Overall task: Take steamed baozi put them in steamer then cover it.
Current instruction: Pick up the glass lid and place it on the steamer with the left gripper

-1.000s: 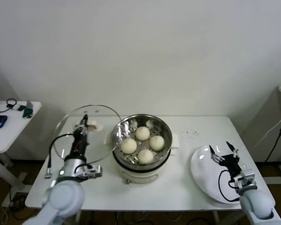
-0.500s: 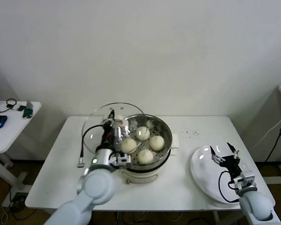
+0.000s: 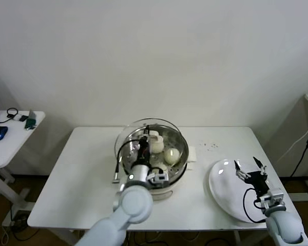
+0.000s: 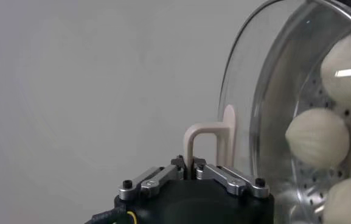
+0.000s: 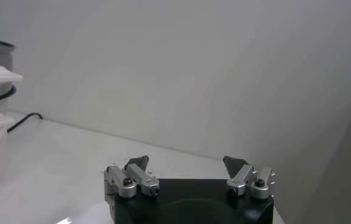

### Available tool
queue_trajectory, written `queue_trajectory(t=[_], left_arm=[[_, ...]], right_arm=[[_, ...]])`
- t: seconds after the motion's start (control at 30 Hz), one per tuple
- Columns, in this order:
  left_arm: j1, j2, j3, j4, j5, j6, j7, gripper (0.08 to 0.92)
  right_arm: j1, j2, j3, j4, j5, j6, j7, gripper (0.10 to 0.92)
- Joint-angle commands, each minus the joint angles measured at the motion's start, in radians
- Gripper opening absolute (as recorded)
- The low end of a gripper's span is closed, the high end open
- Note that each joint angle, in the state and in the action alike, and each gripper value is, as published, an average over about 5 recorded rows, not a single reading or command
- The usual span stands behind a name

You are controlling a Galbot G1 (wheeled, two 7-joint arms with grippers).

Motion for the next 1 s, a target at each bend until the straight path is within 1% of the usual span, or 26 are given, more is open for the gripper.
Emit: queue_trajectory(t=[0.03,0.5,1.0], left_arm=[[-0.013,-0.076,0.041,0.067,0.051,0.034,0.005,0.148],[-0.019,-0.085,0.049,0.135,0.028,0.029,-0.056,0.148],[-0.012,-0.083,0.040,0.157,0.050,0.026,-0.054,0.148]], right_arm=[[-0.001,0.005,0.008,0.000,-0.004,0.003,-0.002,0.823],[-0.004,0.015,0.016,-0.007,-0.012,0.009,-0.010,0.823],[-0.011,0.013,0.029,-0.009,-0.011,0.015,-0.024,0.823]])
